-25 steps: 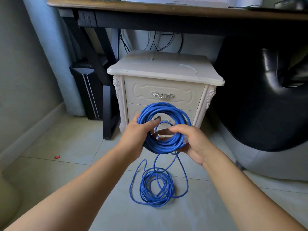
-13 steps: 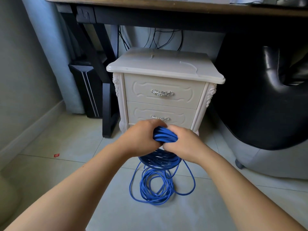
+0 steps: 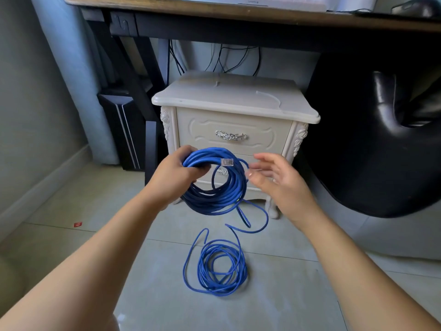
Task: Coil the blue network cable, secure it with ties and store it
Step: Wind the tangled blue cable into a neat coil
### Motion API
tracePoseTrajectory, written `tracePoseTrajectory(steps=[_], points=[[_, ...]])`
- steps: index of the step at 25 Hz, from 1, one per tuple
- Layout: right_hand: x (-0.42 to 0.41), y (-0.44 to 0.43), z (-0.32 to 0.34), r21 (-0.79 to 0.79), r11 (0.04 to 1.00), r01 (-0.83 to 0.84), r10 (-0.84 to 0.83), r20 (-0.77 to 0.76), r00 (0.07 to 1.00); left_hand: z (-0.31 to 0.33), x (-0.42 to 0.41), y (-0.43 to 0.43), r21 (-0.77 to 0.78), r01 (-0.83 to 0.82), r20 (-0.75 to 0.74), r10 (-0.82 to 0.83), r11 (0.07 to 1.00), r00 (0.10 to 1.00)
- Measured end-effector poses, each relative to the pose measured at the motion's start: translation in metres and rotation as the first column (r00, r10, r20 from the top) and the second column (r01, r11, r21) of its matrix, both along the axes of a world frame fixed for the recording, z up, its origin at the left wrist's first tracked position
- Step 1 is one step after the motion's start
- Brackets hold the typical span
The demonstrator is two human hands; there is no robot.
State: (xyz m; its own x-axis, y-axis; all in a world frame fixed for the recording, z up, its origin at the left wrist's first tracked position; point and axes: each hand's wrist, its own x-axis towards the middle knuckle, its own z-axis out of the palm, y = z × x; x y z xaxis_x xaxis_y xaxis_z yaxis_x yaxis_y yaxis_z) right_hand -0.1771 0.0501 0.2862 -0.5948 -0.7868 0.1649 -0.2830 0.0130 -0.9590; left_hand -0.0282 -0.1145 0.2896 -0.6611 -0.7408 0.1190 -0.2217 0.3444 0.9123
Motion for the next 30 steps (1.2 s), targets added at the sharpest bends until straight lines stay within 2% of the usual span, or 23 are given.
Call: tracePoseTrajectory(steps=[2,5,7,10,12,14,15,17,19,21,23,24,25,26,27,28,29,30], points=[[0.003,-0.004,-0.006,-0.041,0.998,-0.052,0.049,-0.07,0.996,-0.002,-0.004,0.005,0.008,0.04,-0.006,-0.04,0.999,0.999],[0.01,-0.011,-0.013,0.007,0.992,-0.125,0.125,-0.118,0.985,-0.002,-0.005,0.009,0.091,0.106,-0.052,-0.102,0.99,0.993],[0.015,-0.015,-0.018,-0.009,0.993,-0.115,0.115,-0.011,0.993,-0.003,-0.005,0.012,0.174,0.152,-0.108,-0.134,0.973,0.985],[0.021,-0.017,-0.02,-0.066,0.996,-0.055,0.072,0.299,0.951,-0.001,-0.006,0.018,0.302,0.112,-0.206,-0.05,0.947,0.977],[0.024,-0.02,-0.023,-0.119,0.993,-0.012,0.062,0.427,0.902,-0.001,-0.01,0.023,0.508,0.051,-0.293,0.117,0.86,0.949],[0.026,-0.024,-0.023,-0.131,0.99,0.049,0.013,0.441,0.898,-0.003,-0.016,0.031,0.686,0.035,-0.319,0.258,0.726,0.912],[0.027,-0.025,-0.021,-0.122,0.989,0.083,-0.022,0.433,0.901,-0.006,-0.018,0.035,0.733,0.043,-0.317,0.284,0.679,0.905],[0.027,-0.026,-0.017,-0.098,0.984,0.148,-0.096,0.41,0.907,-0.009,-0.02,0.041,0.759,0.088,-0.3,0.226,0.646,0.927],[0.021,-0.023,-0.012,-0.087,0.978,0.189,-0.145,0.367,0.919,-0.008,-0.016,0.04,0.677,0.15,-0.225,0.008,0.721,0.974],[0.013,-0.02,-0.007,-0.097,0.974,0.204,-0.161,0.334,0.929,-0.002,-0.009,0.031,0.533,0.27,-0.142,-0.23,0.802,0.963],[0.006,-0.017,-0.004,-0.063,0.979,0.194,-0.181,0.176,0.968,0.001,-0.001,0.02,0.489,0.396,-0.202,-0.34,0.777,0.918],[0.005,-0.014,-0.003,-0.006,0.984,0.18,-0.18,0.017,0.984,0.002,0.001,0.018,0.471,0.437,-0.244,-0.363,0.766,0.899],[0.005,-0.012,-0.002,0.076,0.983,0.165,-0.151,-0.161,0.975,0.002,0.0,0.019,0.413,0.449,-0.237,-0.383,0.792,0.893],[0.006,-0.01,-0.004,0.158,0.978,0.139,-0.084,-0.316,0.945,0.001,-0.001,0.022,0.28,0.428,-0.146,-0.402,0.859,0.904],[0.009,-0.01,-0.005,0.227,0.968,0.106,-0.003,-0.413,0.911,-0.002,-0.003,0.027,0.085,0.384,0.019,-0.387,0.919,0.922],[0.012,-0.009,-0.006,0.277,0.958,0.075,0.065,-0.462,0.885,-0.007,-0.005,0.031,-0.13,0.341,0.158,-0.321,0.931,0.934],[0.015,-0.009,-0.006,0.308,0.95,0.054,0.107,-0.483,0.869,-0.01,-0.008,0.035,-0.292,0.303,0.23,-0.241,0.907,0.943],[0.017,-0.009,-0.005,0.321,0.946,0.049,0.125,-0.498,0.858,-0.013,-0.009,0.038,-0.349,0.265,0.238,-0.188,0.899,0.953]])
